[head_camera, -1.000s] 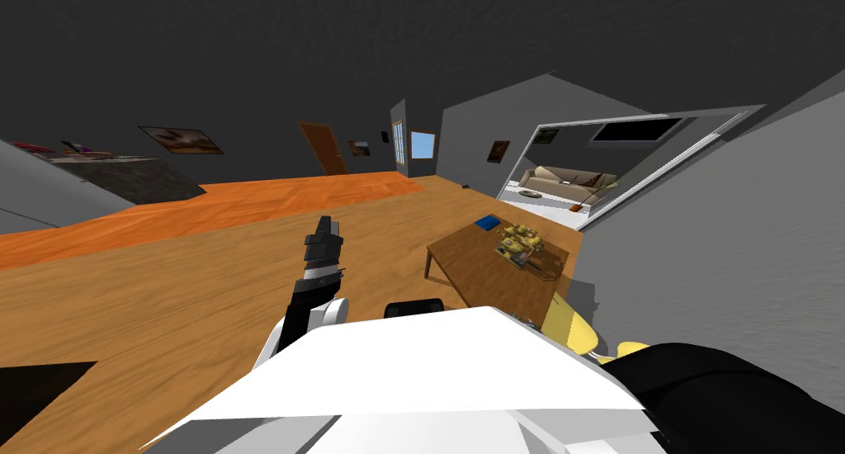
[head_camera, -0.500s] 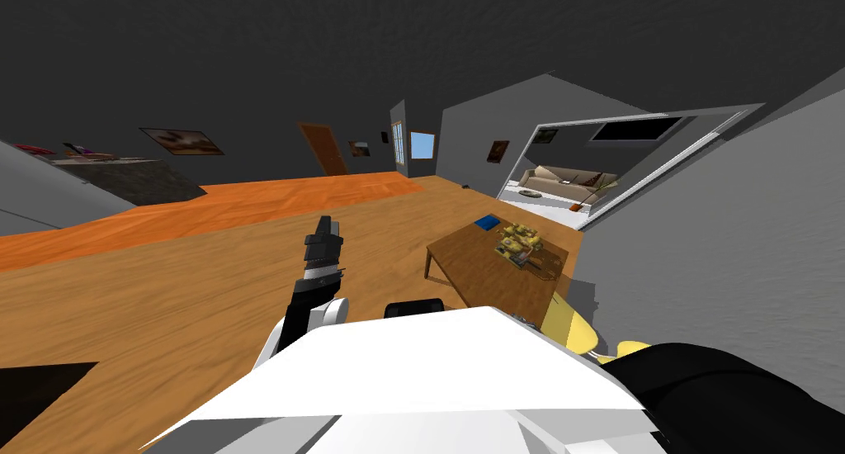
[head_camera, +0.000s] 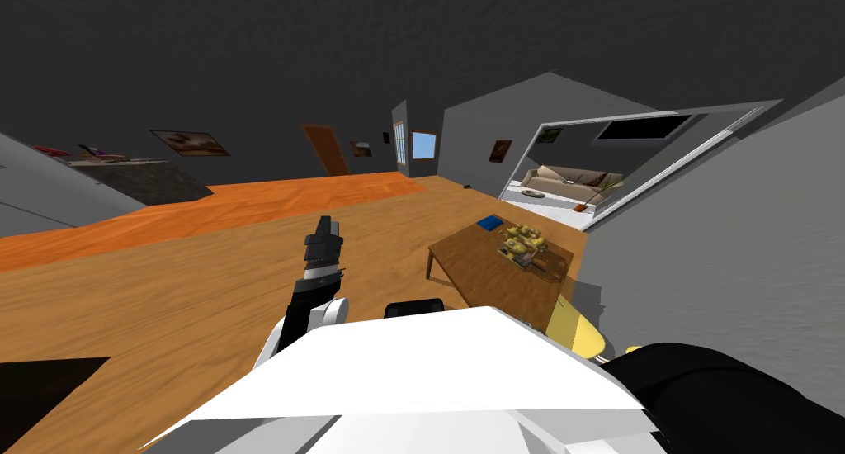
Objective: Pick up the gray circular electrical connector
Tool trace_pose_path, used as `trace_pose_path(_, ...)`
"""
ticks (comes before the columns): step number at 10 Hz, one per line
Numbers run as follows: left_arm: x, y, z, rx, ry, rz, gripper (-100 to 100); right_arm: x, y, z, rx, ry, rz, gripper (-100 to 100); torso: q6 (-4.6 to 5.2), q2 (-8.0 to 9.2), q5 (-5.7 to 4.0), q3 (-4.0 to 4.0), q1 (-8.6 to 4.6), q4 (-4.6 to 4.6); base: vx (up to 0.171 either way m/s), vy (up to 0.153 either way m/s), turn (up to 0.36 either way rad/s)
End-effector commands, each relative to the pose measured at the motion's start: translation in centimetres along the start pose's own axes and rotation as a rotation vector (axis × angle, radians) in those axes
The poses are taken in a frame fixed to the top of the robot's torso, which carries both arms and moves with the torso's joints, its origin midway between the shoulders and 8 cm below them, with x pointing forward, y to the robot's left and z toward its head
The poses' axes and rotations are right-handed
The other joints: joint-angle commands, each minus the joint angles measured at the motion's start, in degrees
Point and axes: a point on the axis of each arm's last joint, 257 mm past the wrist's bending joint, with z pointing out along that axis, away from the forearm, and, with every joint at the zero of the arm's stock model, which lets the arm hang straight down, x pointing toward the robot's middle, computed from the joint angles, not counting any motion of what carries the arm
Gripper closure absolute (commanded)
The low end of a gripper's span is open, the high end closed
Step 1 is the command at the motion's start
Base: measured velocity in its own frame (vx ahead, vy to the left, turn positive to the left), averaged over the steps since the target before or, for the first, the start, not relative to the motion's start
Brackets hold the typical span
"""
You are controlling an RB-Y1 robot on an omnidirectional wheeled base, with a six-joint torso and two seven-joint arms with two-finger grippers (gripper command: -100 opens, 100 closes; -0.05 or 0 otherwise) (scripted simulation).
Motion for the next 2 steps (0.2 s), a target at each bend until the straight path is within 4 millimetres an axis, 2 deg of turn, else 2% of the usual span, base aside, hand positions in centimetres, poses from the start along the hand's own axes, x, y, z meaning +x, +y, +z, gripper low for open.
trace_pose_path(1,0.0,0.0,0.0,0.0,0.0,0.0,0,0.0,0.0,0.0,0.0,0.0,0.0,100,0.0,0.0,0.0,0.0,0.0,0.0,0.007,0.024,-0.001)
trace_pose_path(2,0.0,0.0,0.0,0.0,0.0,0.0,0,0.04,-0.03,-0.06,0.0,0.001,0.001,0,-0.01,0.02,-0.02,0.02,-0.1,0.02,0.001,0.005,-0.001)
